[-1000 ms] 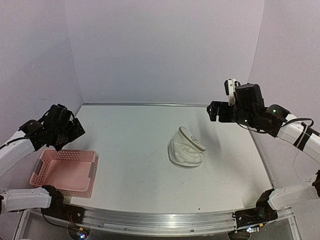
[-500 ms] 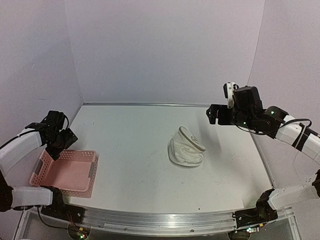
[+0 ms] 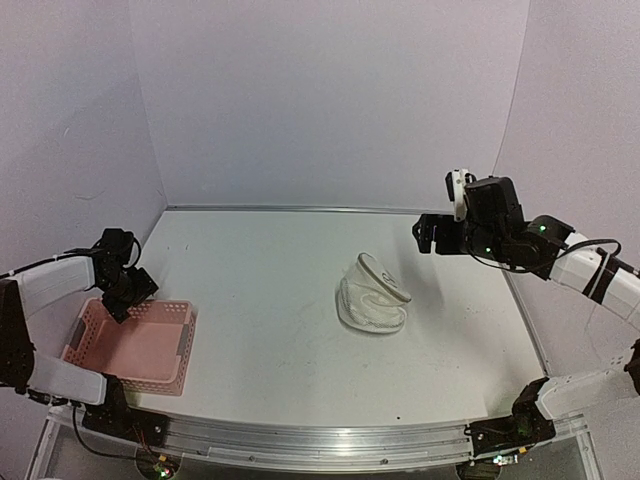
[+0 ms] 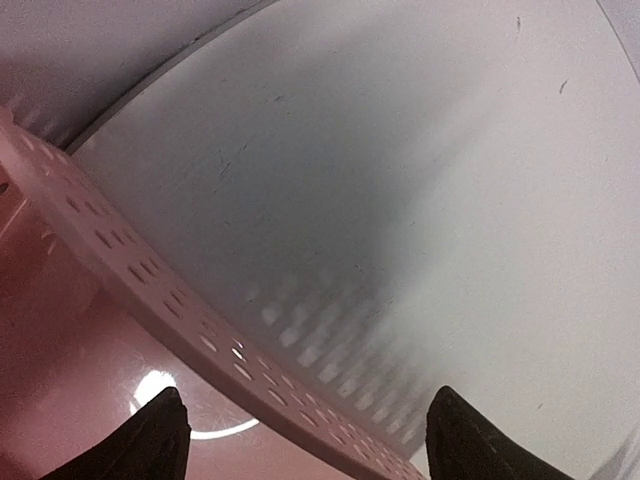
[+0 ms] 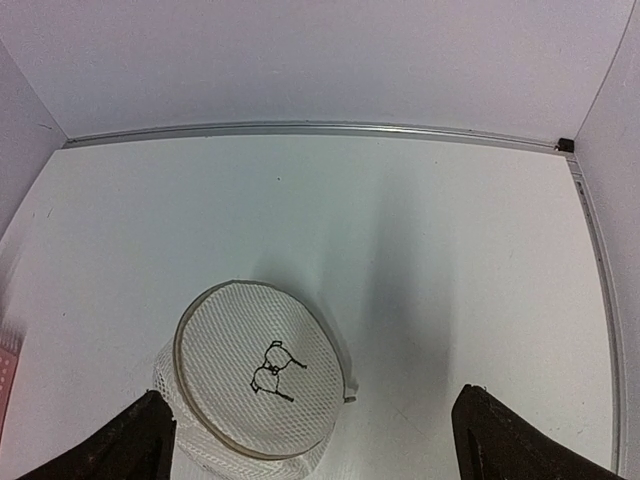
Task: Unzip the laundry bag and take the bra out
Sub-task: Move the bin to the center of the board, then pick up the laundry bag at the center of the board.
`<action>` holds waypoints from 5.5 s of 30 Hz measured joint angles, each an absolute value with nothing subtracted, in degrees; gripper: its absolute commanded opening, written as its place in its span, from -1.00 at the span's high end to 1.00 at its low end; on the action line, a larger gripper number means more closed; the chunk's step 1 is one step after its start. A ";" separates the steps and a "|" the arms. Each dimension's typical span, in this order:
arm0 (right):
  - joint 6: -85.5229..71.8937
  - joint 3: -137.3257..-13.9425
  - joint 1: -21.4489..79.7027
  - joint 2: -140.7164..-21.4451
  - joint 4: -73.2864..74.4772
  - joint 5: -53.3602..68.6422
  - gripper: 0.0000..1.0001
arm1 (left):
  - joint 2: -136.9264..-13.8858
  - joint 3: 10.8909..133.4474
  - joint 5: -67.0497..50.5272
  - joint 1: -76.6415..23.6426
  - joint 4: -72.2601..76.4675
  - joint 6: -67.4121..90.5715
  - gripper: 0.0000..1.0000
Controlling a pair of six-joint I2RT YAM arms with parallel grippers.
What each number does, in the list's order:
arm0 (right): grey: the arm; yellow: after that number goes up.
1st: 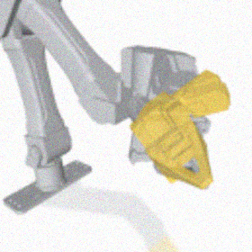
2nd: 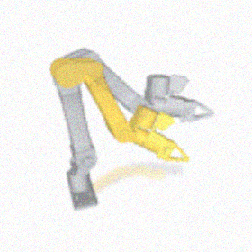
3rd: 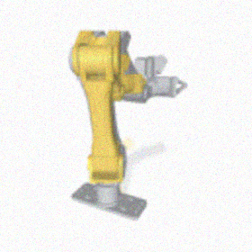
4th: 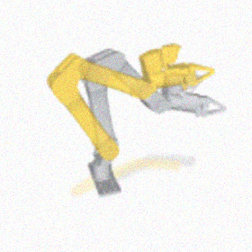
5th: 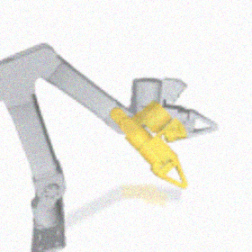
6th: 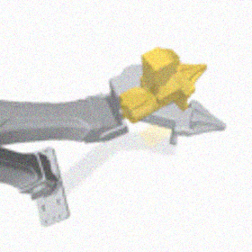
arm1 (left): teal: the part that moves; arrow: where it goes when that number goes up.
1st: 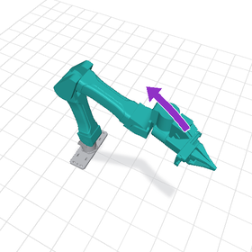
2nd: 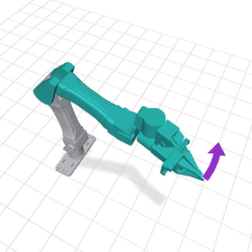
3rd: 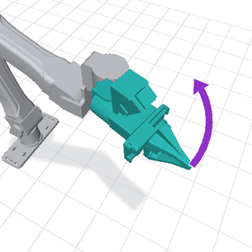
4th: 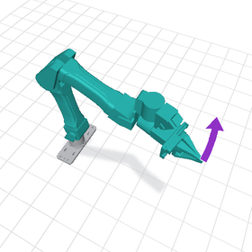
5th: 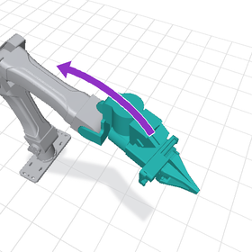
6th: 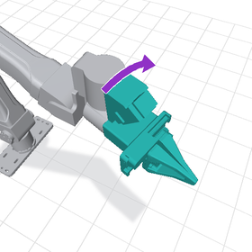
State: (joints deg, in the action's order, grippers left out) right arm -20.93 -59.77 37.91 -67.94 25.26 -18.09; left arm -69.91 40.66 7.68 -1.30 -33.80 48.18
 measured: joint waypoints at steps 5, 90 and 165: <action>-20.93 -59.70 37.91 -67.94 25.23 -17.26 -0.96 | -70.81 40.47 7.64 -1.28 -32.56 47.03 -0.25; -21.15 -55.79 37.91 -60.88 25.12 -15.14 -0.96 | -109.12 76.29 -3.22 -31.40 -30.63 36.29 0.69; -22.61 -50.83 37.91 -55.37 28.38 -20.14 -0.97 | -112.81 102.39 -3.29 -46.52 -37.30 36.86 -0.51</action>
